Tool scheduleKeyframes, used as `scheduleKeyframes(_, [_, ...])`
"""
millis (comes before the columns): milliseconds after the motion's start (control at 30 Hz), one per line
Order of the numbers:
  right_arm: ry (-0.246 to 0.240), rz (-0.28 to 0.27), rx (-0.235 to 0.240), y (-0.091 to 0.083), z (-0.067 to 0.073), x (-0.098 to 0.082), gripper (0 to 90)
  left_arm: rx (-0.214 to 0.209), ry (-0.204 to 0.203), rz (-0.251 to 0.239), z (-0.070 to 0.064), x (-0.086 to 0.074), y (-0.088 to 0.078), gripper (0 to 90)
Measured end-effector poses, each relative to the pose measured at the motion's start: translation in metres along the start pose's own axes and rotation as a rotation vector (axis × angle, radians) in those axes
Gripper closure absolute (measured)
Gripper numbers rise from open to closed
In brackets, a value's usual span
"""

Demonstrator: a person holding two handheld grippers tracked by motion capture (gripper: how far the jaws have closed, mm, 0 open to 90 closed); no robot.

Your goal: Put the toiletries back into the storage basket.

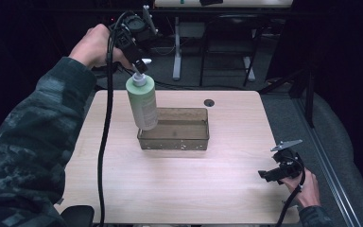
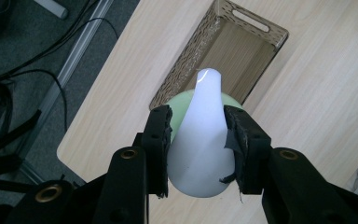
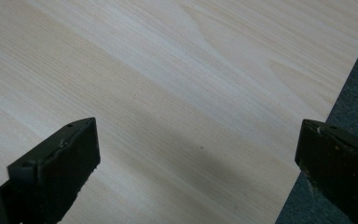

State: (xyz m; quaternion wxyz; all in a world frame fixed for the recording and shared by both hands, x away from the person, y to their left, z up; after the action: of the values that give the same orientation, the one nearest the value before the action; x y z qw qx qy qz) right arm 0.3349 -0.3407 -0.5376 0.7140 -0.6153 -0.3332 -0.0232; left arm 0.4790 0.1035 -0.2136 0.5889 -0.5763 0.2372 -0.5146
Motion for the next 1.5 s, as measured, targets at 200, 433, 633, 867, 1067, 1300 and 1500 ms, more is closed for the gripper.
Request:
scheduleKeyframes(200, [0.002, 0.0, -0.002, 0.0, 0.0, 0.0, 0.0, 0.002, 0.006, 0.008, 0.001, 0.006, 0.005, 63.4])
scheduleKeyframes(433, [0.003, -0.001, -0.002, 0.0, -0.001, 0.0, 0.0, 0.0, -0.015, -0.002, 0.003, 0.01, 0.012, 63.4])
scheduleKeyframes(633, [0.002, -0.001, -0.003, -0.001, 0.0, 0.0, 0.0, -0.006, -0.015, -0.006, 0.003, 0.015, 0.018, 63.3])
scheduleKeyframes(867, [0.002, -0.002, -0.008, -0.002, -0.001, 0.0, 0.0, -0.012, -0.012, -0.007, 0.003, 0.017, 0.031, 63.4])
scheduleKeyframes(1067, [0.0, -0.002, -0.008, -0.001, -0.001, 0.0, 0.0, -0.014, -0.018, -0.013, 0.003, 0.017, 0.041, 63.4])
scheduleKeyframes(1300, [-0.001, -0.003, -0.009, -0.001, -0.001, 0.0, 0.0, -0.026, -0.024, -0.022, 0.005, 0.015, 0.052, 63.4])
scheduleKeyframes(1500, [0.005, -0.006, -0.001, -0.002, 0.0, 0.0, 0.0, -0.034, -0.024, -0.021, 0.003, 0.015, 0.061, 63.4])
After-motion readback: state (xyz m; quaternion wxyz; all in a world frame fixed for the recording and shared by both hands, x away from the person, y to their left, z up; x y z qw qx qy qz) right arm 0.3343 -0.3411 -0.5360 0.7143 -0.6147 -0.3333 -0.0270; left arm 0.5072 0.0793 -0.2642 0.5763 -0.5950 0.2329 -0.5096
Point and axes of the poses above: each handheld gripper's, and its own axes: y roughly forward along the jaws, x roughly out of its top, z roughly to its left, the point moved 2 cm from there along y, roughly forward along the jaws, and after that the axes turned 4 degrees about y, right-handed, at the moved point
